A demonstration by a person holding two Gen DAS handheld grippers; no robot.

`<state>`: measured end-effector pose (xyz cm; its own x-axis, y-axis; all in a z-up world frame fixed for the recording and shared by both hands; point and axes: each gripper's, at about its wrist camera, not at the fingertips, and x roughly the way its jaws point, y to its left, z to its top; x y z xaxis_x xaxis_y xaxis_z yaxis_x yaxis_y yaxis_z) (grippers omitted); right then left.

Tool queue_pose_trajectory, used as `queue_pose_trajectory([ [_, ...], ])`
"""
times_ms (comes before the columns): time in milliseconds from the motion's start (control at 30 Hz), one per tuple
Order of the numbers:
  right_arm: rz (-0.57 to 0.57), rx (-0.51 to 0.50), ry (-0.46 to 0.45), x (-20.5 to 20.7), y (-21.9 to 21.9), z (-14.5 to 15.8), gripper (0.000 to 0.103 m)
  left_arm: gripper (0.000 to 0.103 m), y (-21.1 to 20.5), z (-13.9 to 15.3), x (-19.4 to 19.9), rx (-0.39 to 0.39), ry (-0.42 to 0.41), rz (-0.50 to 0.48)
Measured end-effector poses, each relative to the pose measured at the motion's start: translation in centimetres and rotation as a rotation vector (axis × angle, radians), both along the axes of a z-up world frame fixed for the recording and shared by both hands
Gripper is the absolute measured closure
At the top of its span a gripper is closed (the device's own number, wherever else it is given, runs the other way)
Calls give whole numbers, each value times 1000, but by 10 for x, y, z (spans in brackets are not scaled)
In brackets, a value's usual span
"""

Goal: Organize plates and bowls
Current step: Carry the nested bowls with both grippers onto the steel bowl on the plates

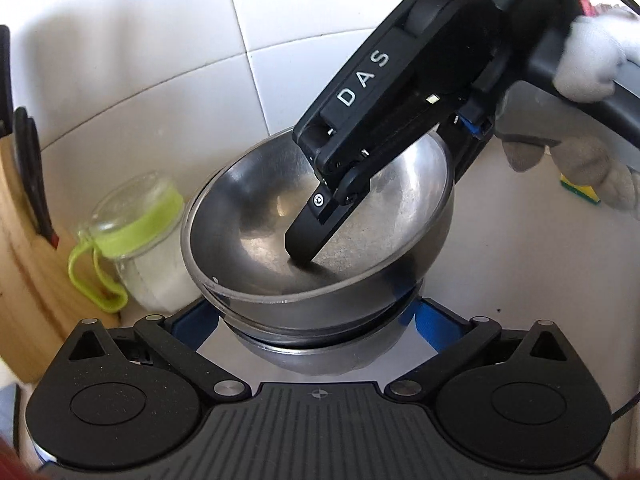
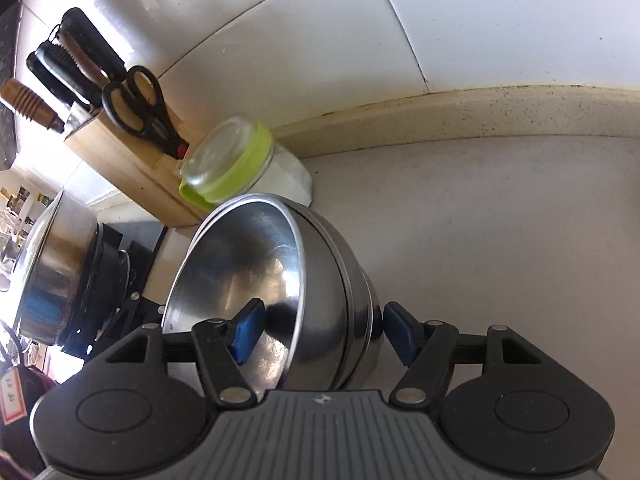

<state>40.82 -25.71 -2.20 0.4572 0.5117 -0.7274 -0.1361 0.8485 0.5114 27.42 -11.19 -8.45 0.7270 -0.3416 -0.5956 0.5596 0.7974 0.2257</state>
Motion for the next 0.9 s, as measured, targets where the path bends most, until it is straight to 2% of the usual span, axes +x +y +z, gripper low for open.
queue_pose_trajectory([
  [167,11,57,3,20,-6,-10,26,0,1,-11,12,19,-52,-42],
  [300,-26,96,-20,26,-10,-16,26,0,-8,-17,30,61,-46,-41],
  [400,-34,126,-3,28,-14,-20,27,0,-17,-22,44,87,-33,-23],
  [667,-45,137,-19,26,-19,-20,29,0,-33,-19,57,52,2,30],
  [700,-43,139,-23,24,-19,-19,29,0,-30,-20,68,58,-2,31],
  [900,-20,152,-63,13,-17,-11,29,0,-36,-11,55,83,-28,55],
])
